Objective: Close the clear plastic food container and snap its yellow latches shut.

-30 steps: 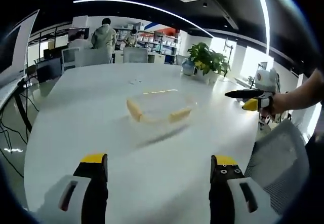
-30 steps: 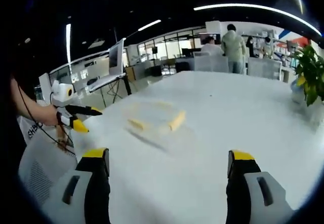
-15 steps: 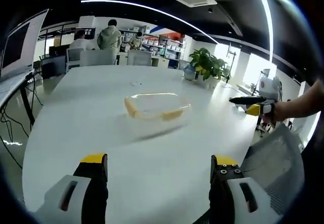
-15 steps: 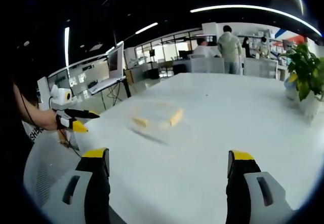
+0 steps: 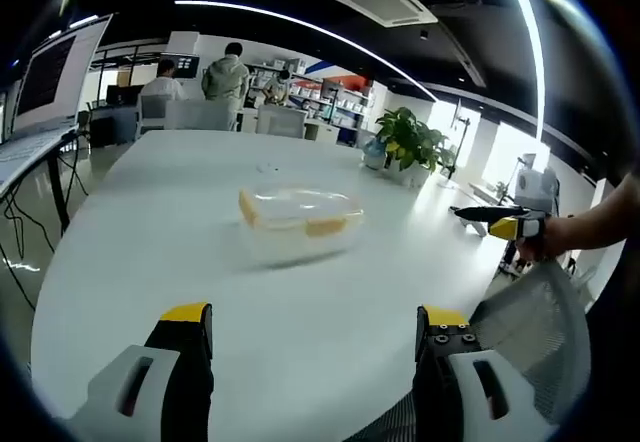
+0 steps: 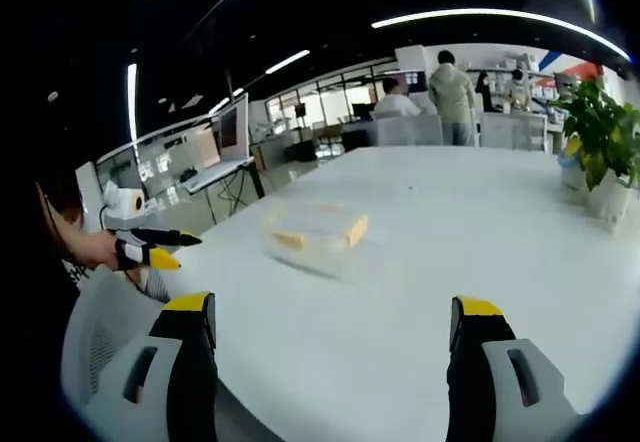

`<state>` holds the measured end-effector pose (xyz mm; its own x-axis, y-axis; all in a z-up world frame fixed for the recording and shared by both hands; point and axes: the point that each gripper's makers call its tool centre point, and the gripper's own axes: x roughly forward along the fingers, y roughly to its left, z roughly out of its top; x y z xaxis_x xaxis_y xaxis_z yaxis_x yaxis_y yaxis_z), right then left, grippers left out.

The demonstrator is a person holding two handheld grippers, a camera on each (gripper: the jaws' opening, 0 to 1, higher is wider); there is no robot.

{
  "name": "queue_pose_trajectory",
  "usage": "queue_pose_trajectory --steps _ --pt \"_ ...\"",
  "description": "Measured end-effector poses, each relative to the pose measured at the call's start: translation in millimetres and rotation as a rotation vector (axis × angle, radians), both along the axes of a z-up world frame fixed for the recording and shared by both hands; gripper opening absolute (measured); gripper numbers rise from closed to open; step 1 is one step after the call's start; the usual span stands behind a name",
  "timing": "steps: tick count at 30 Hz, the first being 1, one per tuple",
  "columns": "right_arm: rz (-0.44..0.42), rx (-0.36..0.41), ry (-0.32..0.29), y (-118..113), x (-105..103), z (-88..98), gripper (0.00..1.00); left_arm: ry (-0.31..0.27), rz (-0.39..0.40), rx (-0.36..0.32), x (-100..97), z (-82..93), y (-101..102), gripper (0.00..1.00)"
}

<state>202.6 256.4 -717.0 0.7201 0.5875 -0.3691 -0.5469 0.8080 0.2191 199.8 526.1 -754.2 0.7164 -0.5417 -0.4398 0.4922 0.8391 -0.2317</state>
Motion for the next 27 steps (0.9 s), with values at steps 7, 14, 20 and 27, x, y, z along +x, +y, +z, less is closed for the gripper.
queue_pose_trajectory --steps 7,14,20,27 --pt "-0.014 0.012 0.005 -2 -6 -2.4 0.94 -0.001 -0.018 -0.001 -7.8 1.7 -10 0.77" --pt "-0.001 0.014 0.012 3 -8 -7.0 0.94 0.005 0.011 -0.01 -10.4 -1.6 -5 0.75" --pt "0.035 -0.019 0.019 10 -13 -15.7 0.92 0.011 0.013 0.027 -11.8 -8.9 -3 0.73" --pt "0.054 -0.022 0.037 13 -17 -19.9 0.91 0.006 0.005 0.027 -12.2 -10.3 -5 0.72"
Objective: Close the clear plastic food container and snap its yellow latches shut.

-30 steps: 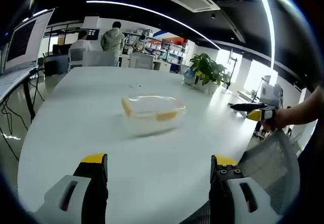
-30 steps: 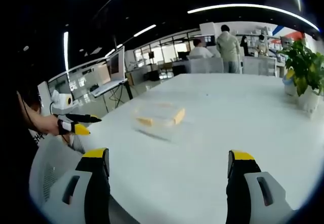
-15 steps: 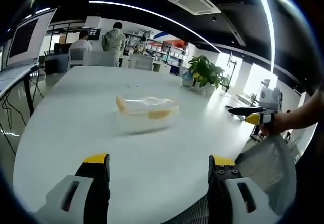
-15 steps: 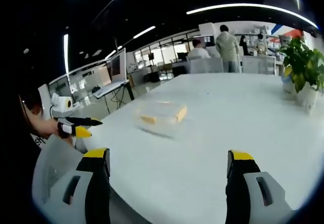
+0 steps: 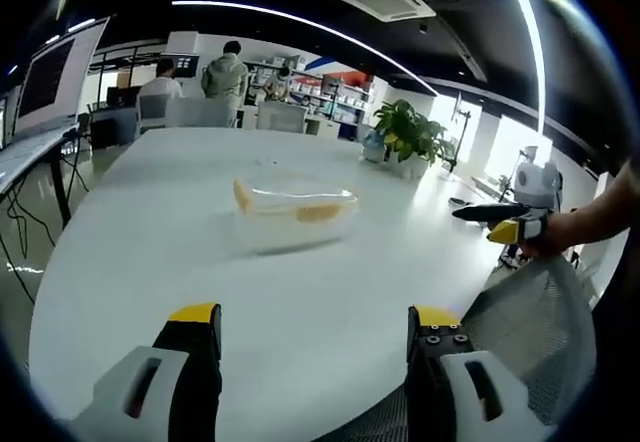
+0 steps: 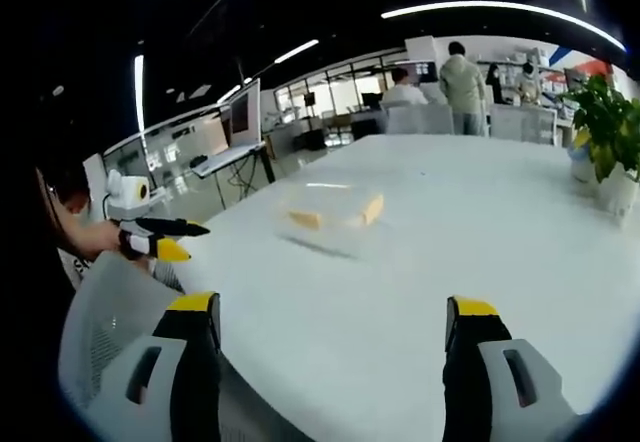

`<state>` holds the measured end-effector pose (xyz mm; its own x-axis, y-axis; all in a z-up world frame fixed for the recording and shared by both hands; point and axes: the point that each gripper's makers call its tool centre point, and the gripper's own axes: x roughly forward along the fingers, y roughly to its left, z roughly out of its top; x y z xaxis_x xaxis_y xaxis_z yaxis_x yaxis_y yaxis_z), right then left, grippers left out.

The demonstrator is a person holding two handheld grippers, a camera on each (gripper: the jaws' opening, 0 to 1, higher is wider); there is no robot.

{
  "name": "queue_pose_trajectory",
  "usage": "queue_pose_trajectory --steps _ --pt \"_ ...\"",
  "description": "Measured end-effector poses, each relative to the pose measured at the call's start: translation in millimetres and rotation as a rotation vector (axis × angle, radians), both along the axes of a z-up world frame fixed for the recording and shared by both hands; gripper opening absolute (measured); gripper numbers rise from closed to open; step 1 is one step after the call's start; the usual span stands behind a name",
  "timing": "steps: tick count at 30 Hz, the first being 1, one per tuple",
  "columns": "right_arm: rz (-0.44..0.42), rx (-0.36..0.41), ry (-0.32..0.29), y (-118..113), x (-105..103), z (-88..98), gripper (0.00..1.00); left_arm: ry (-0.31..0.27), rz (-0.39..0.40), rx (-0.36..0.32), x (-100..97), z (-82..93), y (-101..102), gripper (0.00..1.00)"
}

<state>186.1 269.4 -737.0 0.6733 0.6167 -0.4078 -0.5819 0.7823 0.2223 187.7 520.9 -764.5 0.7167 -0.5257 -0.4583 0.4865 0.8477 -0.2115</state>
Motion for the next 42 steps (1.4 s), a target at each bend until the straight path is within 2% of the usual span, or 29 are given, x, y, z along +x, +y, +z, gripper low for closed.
queue_pose_trajectory --steps 6,12,23,42 --pt "-0.002 0.011 0.013 0 -1 -2.2 0.92 0.007 0.012 -0.004 -0.9 -0.5 1 0.73" --pt "0.027 -0.014 0.02 4 -5 -7.1 0.93 0.004 -0.004 0.016 -2.0 -1.4 -1 0.73" --pt "0.022 -0.038 0.034 3 -6 -12.0 0.92 0.011 -0.032 0.046 -4.4 -4.7 -2 0.71" --pt "0.024 -0.067 0.052 2 -7 -19.5 0.91 0.016 -0.05 0.04 -4.8 -5.6 -6 0.69"
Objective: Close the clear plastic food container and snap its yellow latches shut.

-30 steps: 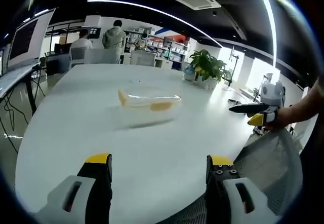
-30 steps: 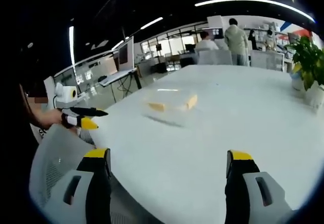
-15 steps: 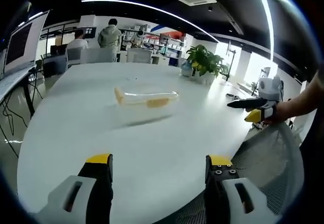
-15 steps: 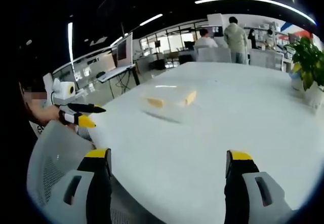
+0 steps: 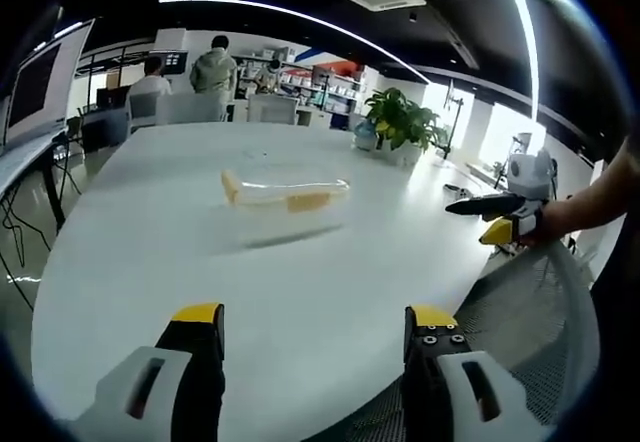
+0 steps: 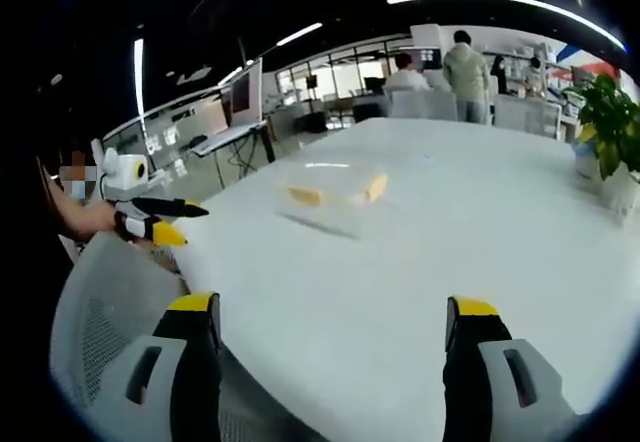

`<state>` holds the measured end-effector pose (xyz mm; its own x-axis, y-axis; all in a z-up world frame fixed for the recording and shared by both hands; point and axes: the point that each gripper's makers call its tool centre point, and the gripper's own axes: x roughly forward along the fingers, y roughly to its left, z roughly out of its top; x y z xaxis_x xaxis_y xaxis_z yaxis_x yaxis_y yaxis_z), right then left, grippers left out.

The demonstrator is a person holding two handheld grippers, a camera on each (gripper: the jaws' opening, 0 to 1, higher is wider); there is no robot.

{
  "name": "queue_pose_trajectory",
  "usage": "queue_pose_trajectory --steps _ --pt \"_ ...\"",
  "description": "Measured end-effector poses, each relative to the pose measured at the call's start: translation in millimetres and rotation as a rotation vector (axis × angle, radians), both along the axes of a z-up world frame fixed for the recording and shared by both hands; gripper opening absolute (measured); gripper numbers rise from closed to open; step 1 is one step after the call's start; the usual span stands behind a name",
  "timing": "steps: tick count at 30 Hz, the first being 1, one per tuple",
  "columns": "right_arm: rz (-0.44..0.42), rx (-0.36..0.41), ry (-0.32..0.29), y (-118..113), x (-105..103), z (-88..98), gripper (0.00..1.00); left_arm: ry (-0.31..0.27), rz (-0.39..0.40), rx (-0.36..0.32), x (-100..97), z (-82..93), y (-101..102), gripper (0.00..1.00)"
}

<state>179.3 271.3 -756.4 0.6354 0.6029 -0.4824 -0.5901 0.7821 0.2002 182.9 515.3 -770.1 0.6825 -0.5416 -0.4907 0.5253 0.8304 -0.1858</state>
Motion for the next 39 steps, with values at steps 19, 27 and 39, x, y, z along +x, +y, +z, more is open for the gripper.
queue_pose_trajectory --steps 19,27,39 --pt "0.019 0.03 0.008 5.3 -2.6 3.3 0.91 0.024 0.011 0.0 -0.7 -3.9 2.8 0.69" --pt "0.016 0.04 -0.004 5.0 -1.6 6.7 0.91 0.03 0.009 0.01 -1.9 -5.8 2.6 0.69" --pt "0.018 0.029 0.002 4.0 -1.7 3.7 0.91 0.033 -0.016 0.023 -3.5 -6.5 -1.1 0.68"
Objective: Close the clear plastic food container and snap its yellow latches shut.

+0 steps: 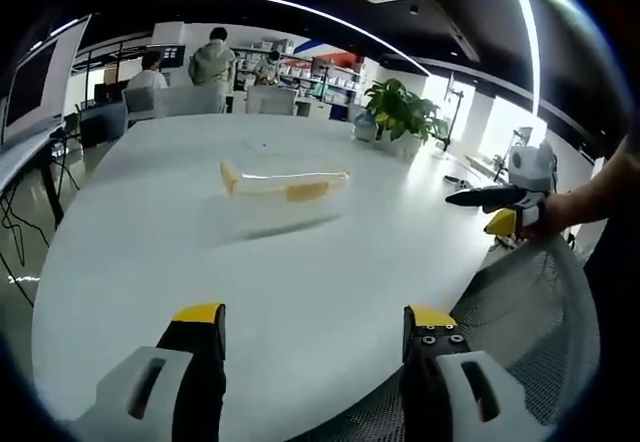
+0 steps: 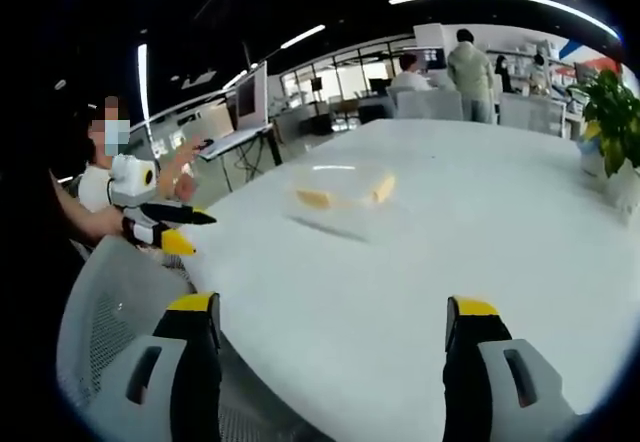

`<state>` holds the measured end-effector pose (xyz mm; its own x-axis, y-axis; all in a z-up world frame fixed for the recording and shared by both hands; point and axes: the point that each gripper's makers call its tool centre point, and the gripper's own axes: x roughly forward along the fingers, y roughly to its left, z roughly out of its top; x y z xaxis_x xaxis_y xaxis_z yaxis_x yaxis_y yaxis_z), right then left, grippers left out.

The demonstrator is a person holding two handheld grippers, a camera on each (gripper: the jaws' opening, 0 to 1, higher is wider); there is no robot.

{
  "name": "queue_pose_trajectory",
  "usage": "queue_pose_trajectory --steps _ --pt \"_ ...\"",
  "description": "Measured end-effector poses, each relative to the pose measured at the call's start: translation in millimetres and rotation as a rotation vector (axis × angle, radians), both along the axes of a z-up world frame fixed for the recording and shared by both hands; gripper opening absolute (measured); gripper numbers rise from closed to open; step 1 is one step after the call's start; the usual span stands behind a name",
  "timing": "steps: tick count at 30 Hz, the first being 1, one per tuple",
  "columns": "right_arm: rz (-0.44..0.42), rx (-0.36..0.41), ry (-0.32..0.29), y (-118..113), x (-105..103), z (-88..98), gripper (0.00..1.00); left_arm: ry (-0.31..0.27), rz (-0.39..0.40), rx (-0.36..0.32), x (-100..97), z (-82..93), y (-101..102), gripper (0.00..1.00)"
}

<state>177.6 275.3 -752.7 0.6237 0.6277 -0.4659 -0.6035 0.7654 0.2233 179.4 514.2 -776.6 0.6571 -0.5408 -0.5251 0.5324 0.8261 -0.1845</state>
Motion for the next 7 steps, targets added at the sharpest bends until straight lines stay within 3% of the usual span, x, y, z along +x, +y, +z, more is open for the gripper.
queue_pose_trajectory --steps 7 --pt "-0.006 -0.011 -0.002 -1.8 0.5 -1.3 0.91 0.006 -0.012 -0.002 -1.4 -0.8 -2.1 0.67"
